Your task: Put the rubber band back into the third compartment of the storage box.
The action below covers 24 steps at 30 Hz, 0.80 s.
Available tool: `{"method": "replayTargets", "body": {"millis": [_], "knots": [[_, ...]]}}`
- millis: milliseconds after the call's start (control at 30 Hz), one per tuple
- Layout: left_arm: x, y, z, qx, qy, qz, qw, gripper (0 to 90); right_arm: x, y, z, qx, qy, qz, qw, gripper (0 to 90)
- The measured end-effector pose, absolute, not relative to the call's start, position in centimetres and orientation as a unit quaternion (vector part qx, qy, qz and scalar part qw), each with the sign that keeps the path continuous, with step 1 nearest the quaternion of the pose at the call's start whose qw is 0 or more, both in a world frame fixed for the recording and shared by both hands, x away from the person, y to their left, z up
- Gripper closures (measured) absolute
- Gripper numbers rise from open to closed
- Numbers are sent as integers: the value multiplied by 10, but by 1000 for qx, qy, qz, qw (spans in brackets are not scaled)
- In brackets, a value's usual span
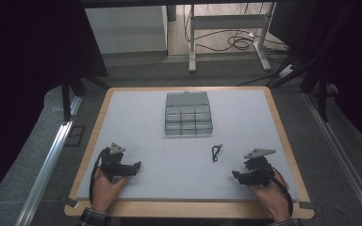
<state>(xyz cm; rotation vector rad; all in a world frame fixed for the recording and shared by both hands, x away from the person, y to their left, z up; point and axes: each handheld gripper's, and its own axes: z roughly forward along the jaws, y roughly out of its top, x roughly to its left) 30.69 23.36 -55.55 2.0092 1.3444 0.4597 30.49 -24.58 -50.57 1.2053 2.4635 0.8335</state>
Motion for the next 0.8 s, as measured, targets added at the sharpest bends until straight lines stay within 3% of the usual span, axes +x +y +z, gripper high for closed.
{"method": "replayTargets", "body": {"millis": [800], "knots": [[307, 234, -556, 770, 515, 176, 334, 18, 326, -233, -495, 395, 875, 260, 102, 478]]}}
